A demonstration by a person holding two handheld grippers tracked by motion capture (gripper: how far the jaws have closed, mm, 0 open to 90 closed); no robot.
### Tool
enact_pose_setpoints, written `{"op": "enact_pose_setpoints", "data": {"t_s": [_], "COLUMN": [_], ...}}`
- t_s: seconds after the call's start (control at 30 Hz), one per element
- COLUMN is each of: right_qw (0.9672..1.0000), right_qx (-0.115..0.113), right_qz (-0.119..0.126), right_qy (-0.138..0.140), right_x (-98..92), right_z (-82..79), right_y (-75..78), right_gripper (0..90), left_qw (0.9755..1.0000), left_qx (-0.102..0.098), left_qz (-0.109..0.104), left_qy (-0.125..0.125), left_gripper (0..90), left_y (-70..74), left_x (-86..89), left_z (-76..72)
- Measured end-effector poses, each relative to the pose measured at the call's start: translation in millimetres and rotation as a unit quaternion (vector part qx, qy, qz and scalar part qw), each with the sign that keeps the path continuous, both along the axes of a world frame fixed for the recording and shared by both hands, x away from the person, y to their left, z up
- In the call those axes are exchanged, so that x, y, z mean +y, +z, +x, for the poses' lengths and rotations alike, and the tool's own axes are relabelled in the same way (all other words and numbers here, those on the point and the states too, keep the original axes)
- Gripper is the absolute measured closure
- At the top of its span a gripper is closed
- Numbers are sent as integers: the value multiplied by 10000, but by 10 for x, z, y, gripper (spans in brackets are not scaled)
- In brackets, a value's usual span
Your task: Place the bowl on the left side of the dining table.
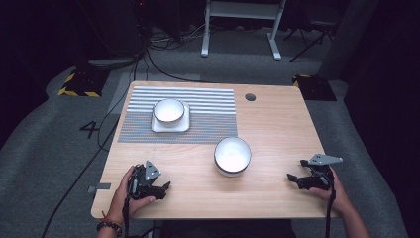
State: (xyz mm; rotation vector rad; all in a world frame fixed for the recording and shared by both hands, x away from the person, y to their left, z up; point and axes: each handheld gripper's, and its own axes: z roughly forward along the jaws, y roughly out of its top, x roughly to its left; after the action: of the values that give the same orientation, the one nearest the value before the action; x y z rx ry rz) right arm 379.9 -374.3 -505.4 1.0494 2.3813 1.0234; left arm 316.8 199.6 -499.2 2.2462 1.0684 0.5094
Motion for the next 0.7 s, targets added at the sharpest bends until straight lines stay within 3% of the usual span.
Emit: {"op": "enact_pose_setpoints", "data": {"t_s": [0.17,0.27,0.37,0.7], "right_qw": [10000,10000,10000,10000], "right_qx": [1,2,-4,0], "right_qz": [1,0,-2,-1], "right_qy": [-2,-1,4,-1], "right_x": [0,0,-1,0], "right_z": [0,0,1,-1], "right_y": [0,0,-1,0], "right_gripper": [121,121,121,121], "left_qw": [9995,9984,9975,9975], "left_qx": [-10,111,241,206], "left_qz": [-292,-495,-550,-557], "left_qy": [97,238,374,382], "left_gripper": [164,160,157,149], "left_y": [-45,-65,-61,-68], "left_x": [84,149,224,228], "left_z": [-27,-51,-59,-60]}}
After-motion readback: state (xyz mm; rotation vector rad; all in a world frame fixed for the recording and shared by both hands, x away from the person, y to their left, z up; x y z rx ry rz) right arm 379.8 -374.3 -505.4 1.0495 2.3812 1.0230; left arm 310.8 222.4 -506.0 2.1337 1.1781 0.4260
